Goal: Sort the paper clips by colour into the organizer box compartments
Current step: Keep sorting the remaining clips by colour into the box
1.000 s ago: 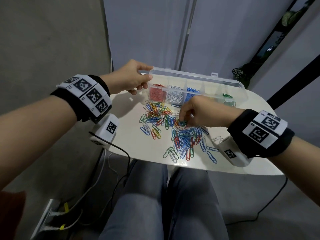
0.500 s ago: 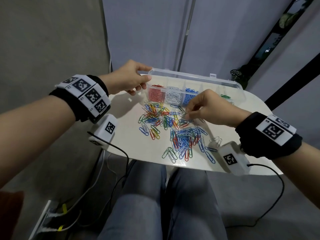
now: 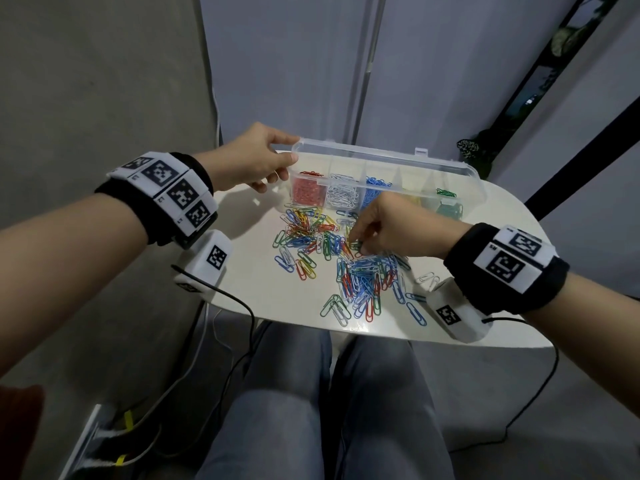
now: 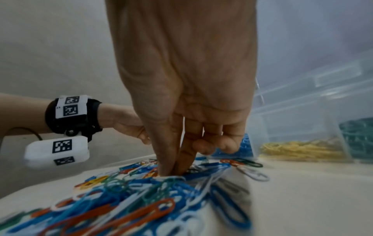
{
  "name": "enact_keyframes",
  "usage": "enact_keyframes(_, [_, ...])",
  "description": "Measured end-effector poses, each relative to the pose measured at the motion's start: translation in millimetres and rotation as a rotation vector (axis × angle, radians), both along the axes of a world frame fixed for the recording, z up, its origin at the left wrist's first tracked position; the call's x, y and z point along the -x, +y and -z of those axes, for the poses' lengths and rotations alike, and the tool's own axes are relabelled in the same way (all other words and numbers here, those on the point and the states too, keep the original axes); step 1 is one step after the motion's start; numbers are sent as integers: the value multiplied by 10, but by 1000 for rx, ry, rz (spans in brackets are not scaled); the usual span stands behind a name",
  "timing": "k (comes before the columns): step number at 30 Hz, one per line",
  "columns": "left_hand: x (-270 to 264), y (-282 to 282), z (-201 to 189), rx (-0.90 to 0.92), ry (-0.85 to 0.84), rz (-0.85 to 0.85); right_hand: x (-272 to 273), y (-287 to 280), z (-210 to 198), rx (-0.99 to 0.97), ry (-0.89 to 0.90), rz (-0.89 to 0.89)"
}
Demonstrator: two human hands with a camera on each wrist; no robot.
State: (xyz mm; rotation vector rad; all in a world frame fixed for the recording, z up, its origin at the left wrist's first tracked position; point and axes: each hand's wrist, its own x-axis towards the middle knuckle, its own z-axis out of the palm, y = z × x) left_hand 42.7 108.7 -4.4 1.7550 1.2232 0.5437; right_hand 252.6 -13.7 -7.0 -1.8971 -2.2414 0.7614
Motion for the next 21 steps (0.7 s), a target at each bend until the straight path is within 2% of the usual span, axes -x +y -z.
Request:
enact_keyframes(7, [4,10,-1,-6,-2,5,23,-15,-2,-14,-45,-20])
enact_keyframes(13, [12,21,17,-7,-8,7,-82,-93,-116,-74,64,18])
enact_keyframes(17, [12,39,18,-6,-10,11,-401,-48,-403,-244,236,255])
enact_keyframes(21, [10,40,35,-12,-18,7,-841,66,-530,-414,229,513])
